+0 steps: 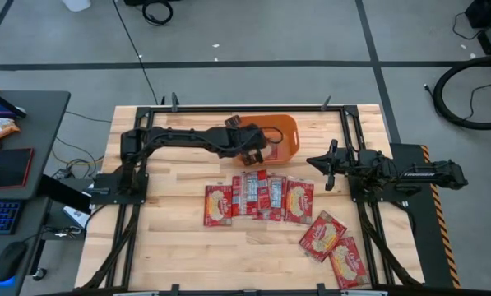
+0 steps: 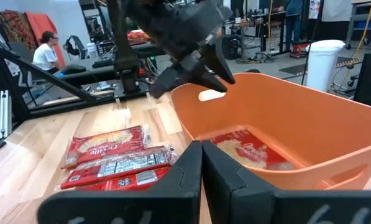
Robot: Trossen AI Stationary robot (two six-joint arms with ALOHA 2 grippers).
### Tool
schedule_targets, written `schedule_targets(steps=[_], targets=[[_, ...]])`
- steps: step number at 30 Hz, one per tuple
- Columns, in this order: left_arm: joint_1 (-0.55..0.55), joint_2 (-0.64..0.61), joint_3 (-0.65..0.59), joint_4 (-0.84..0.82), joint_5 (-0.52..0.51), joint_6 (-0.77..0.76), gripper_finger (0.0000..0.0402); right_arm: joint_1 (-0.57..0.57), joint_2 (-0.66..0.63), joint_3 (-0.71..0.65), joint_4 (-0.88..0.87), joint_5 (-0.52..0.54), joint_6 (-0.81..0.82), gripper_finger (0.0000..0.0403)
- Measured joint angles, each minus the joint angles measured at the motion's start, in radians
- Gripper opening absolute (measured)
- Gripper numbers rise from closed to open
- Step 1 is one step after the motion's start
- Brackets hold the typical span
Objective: Sort popcorn bags into baskets
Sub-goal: Put the red popcorn bag into the orange bin
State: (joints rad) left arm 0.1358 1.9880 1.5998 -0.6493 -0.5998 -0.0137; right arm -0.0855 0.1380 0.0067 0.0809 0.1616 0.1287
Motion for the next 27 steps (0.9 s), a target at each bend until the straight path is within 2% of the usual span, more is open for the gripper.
schedule_targets(steps=[3,6,10,13,19,22,24,27], targets=[[-0.044,-0.005,0.020,0.003,0.076,0.168,0.0111,0.000,0.000,0.000,0.000,0.000,0.000,0.0017],[-0.106,-0.009,0.027,-0.004,0.229,0.281,0.0109,0.000,0.000,0.000,0.000,0.000,0.000,0.0017],[-0.203,-0.008,0.025,-0.119,0.453,0.263,0.0103,0.000,0.000,0.000,0.000,0.000,0.000,0.0017],[-0.278,0.001,0.007,-0.238,0.528,0.176,0.0101,0.000,0.000,0.000,0.000,0.000,0.000,0.0017],[-0.439,0.001,-0.059,-0.499,0.526,0.003,0.0101,0.000,0.000,0.000,0.000,0.000,0.000,0.0017],[-0.517,0.001,-0.114,-0.544,0.506,-0.063,0.0101,0.000,0.000,0.000,0.000,0.000,0.000,0.0017],[-0.566,0.001,-0.149,-0.573,0.453,-0.076,0.0101,0.000,0.000,0.000,0.000,0.000,0.000,0.0017],[-0.633,0.001,-0.201,-0.583,0.316,-0.073,0.0101,0.000,0.000,0.000,0.000,0.000,0.000,0.0017]])
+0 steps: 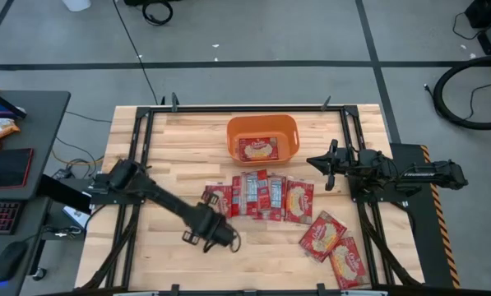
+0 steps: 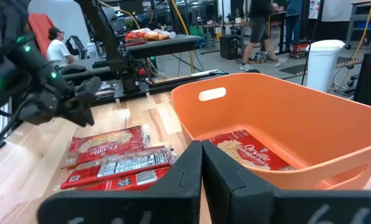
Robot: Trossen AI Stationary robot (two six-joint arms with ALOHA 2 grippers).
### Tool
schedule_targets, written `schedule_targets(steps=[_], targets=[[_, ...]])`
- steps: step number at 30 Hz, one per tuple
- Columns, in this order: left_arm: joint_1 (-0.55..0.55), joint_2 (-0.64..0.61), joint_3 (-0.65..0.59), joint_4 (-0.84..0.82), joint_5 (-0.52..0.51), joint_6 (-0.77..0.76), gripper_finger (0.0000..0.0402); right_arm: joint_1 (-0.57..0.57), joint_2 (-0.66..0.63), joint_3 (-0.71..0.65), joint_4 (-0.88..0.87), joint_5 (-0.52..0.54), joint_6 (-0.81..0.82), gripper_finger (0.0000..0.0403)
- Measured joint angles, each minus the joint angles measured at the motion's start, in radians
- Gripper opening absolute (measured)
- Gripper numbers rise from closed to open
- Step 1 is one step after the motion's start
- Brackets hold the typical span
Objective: Sort popcorn bags into baskets
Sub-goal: Put the red popcorn bag into the orange bin
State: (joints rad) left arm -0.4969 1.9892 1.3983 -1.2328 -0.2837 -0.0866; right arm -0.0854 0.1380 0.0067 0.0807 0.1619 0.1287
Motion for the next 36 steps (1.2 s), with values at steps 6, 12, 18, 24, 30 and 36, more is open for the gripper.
schedule_targets(steps=[6,12,18,24,30,36], targets=[[-0.100,0.000,-0.096,0.018,-0.324,0.063,0.0107,0.000,0.000,0.000,0.000,0.000,0.000,0.0017],[-0.108,0.000,-0.215,0.101,-0.396,0.146,0.0143,0.000,0.000,0.000,0.000,0.000,0.000,0.0017],[-0.088,-0.030,-0.281,0.150,-0.402,0.185,0.0162,0.000,0.000,0.000,0.000,0.000,0.000,0.0017],[-0.037,-0.280,-0.400,0.219,-0.387,0.122,0.0162,0.000,0.000,0.000,0.000,0.000,0.000,0.0017],[0.034,-0.522,-0.528,0.362,-0.311,0.257,0.0162,0.000,0.000,0.000,0.000,0.000,0.000,0.0017],[0.045,-0.547,-0.609,0.595,-0.232,0.597,0.0163,0.000,0.000,0.000,-0.001,0.000,0.000,0.0017]])
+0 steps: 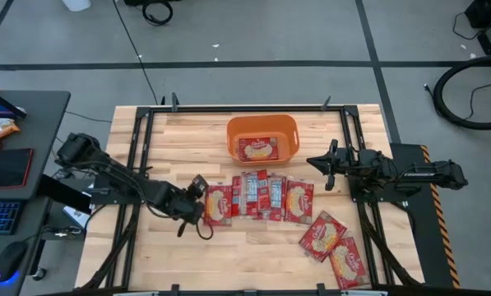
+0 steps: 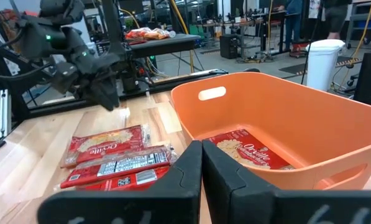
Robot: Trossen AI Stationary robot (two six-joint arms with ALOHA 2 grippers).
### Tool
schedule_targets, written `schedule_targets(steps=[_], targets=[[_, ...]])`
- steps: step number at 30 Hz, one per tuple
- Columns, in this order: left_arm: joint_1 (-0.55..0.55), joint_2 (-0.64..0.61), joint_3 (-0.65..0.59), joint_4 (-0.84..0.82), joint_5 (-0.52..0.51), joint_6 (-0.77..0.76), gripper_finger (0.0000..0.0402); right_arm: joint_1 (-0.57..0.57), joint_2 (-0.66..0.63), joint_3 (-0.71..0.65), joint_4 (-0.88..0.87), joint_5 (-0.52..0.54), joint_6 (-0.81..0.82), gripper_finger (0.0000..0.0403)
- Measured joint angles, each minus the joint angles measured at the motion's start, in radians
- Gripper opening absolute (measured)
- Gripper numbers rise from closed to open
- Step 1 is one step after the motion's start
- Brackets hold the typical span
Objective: Sort popcorn bags into baskets
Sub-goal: Put the red popcorn bag into the orange bin
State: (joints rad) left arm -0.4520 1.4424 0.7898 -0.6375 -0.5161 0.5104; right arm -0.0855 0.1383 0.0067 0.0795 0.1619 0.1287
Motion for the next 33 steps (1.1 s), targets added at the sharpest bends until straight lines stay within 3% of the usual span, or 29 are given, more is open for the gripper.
schedule_targets(steps=[6,10,19,26,33], targets=[[-0.003,0.049,-0.052,0.166,0.019,0.308,0.0163,0.000,0.000,0.000,0.001,0.000,0.000,0.0017],[-0.004,0.092,-0.064,0.180,0.023,0.390,0.0163,0.000,0.000,0.000,0.001,0.000,0.000,0.0017],[-0.004,0.194,-0.064,0.270,-0.036,0.394,0.0163,0.000,0.000,0.000,0.002,0.000,0.000,0.0017],[-0.003,0.200,-0.063,0.309,-0.032,0.391,0.0159,0.000,0.000,0.000,0.001,0.000,0.000,0.0017],[0.002,0.199,-0.063,0.316,0.036,0.276,0.0089,0.000,0.000,0.000,0.001,0.000,0.000,0.0017]])
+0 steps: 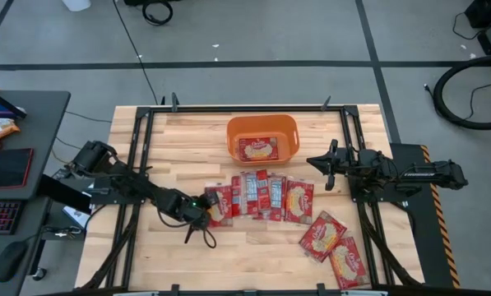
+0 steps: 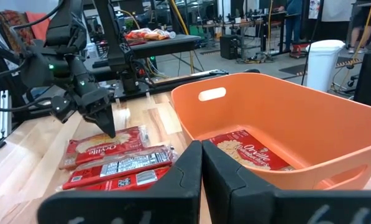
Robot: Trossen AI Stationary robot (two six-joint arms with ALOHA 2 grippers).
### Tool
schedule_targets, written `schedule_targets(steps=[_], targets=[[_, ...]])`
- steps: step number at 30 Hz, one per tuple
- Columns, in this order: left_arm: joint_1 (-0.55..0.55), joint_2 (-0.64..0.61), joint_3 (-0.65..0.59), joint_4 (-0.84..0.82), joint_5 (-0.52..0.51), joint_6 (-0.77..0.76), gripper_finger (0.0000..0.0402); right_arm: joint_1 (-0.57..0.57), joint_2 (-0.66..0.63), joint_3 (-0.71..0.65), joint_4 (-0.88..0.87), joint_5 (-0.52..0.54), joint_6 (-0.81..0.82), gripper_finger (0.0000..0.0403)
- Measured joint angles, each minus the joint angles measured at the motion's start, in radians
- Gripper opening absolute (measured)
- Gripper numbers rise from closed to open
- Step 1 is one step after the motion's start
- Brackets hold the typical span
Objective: Sort popcorn bags into baskets
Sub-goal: Put the red popcorn bag into the orange bin
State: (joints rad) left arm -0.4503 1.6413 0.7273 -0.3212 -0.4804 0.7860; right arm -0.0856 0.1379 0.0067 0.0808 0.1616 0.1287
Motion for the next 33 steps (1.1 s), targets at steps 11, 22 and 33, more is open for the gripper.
schedule_targets(steps=[11,22,33], targets=[[-0.005,-0.055,0.016,-0.047,-0.020,-0.125,0.0010,0.000,0.000,0.000,0.000,0.000,0.000,0.0017],[0.035,-0.184,0.267,-0.081,-0.127,-0.343,0.0008,0.000,0.000,0.000,0.001,0.000,0.000,0.0017],[0.281,-0.140,0.410,0.019,-0.101,-0.882,0.0008,0.000,0.000,0.000,0.000,-0.001,0.000,0.0017]])
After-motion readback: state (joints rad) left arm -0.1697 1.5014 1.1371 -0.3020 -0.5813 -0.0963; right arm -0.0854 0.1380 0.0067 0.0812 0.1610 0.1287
